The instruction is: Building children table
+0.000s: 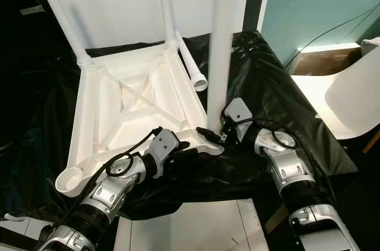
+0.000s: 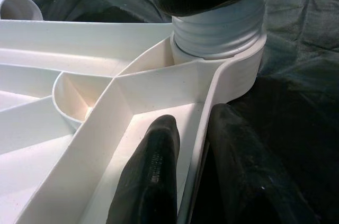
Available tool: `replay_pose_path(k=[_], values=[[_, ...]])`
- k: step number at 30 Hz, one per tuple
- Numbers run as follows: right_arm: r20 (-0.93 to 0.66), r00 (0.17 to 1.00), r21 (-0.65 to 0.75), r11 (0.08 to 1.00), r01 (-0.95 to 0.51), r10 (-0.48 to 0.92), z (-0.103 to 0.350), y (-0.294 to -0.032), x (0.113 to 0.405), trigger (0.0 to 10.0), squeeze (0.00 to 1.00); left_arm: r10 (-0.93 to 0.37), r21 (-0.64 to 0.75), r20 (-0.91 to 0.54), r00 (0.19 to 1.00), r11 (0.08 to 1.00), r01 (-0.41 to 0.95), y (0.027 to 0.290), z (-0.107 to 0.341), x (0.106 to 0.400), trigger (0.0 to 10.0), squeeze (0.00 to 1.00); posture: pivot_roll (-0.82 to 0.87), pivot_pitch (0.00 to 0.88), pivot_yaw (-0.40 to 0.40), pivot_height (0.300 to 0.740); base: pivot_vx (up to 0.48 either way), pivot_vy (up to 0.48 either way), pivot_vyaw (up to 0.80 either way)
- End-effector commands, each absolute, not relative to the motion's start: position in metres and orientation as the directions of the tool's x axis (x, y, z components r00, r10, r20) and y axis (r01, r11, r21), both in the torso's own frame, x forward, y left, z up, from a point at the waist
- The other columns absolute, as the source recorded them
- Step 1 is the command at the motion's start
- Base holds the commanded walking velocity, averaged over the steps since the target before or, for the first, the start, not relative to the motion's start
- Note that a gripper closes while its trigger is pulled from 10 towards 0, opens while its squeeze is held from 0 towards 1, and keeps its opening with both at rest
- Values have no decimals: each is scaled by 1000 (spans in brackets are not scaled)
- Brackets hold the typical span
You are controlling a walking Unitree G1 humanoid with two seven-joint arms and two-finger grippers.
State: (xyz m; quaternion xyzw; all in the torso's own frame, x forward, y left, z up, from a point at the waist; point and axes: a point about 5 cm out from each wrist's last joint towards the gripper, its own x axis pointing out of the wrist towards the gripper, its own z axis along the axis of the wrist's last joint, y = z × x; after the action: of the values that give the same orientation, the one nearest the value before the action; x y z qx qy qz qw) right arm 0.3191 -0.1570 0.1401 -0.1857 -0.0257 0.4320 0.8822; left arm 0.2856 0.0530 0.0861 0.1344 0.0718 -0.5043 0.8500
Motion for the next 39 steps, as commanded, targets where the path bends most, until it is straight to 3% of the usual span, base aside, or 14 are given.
replay_pose_path(k=[1,10,11,14,19,24,25,26,27,29,30,37,38,39], values=[[-203,648,-347,564,-749,734,127,-171,318,0,0,-829,90,-382,409,407,909,58,58,272,10000,0,-96,0,61,740,0,0,0],[-170,691,-243,650,-720,702,117,-161,315,0,0,-830,84,-383,405,405,910,57,58,271,10000,0,-96,0,58,740,0,0,0],[-86,793,-175,774,-608,603,119,-152,318,0,0,-830,84,-383,406,407,910,57,57,271,10000,0,-94,0,52,740,0,0,0],[14,880,-115,875,-471,475,124,-143,318,0,0,-829,83,-380,410,411,908,57,57,271,10000,0,-93,0,47,740,0,0,0],[91,946,-66,950,-306,311,119,-132,309,0,0,-831,80,-378,408,410,909,54,57,271,10000,0,-98,0,50,740,0,0,0],[98,959,-77,963,-258,265,116,-127,306,0,0,-833,80,-375,407,408,909,53,58,270,10000,0,-91,0,48,740,0,0,0],[92,963,-84,966,-245,253,116,-128,307,2000,0,-832,82,-374,409,410,908,53,58,271,10000,0,-89,0,48,740,0,0,0],[92,963,-84,966,-245,253,116,-128,307,2000,0,-832,82,-374,409,410,908,53,58,271,10000,0,-89,0,48,740,0,0,0],[87,966,-88,968,-235,243,117,-130,309,10000,0,-831,83,-373,413,413,907,55,59,271,10000,0,-86,0,49,740,0,0,0],[83,965,-89,966,-243,250,118,-131,311,10000,0,-829,84,-374,415,416,906,56,59,272,10000,0,-83,0,47,740,0,0,0],[86,956,-75,958,-276,282,119,-129,311,10000,1000,-828,84,-375,417,418,905,57,58,271,10000,0,-83,0,47,740,0,0,0],[89,906,-173,902,-396,414,124,-120,309,10000,1000,-825,84,-379,420,422,903,58,57,272,10000,0,-87,0,48,740,0,0,0],[79,885,-187,879,-439,459,125,-121,309,10000,0,-825,84,-378,420,421,903,57,57,272,10000,0,-88,0,48,740,0,0,0],[79,885,-187,879,-439,459,125,-121,309,10000,0,-825,84,-378,420,421,903,57,57,272,10000,0,-88,0,48,740,0,0,0]])
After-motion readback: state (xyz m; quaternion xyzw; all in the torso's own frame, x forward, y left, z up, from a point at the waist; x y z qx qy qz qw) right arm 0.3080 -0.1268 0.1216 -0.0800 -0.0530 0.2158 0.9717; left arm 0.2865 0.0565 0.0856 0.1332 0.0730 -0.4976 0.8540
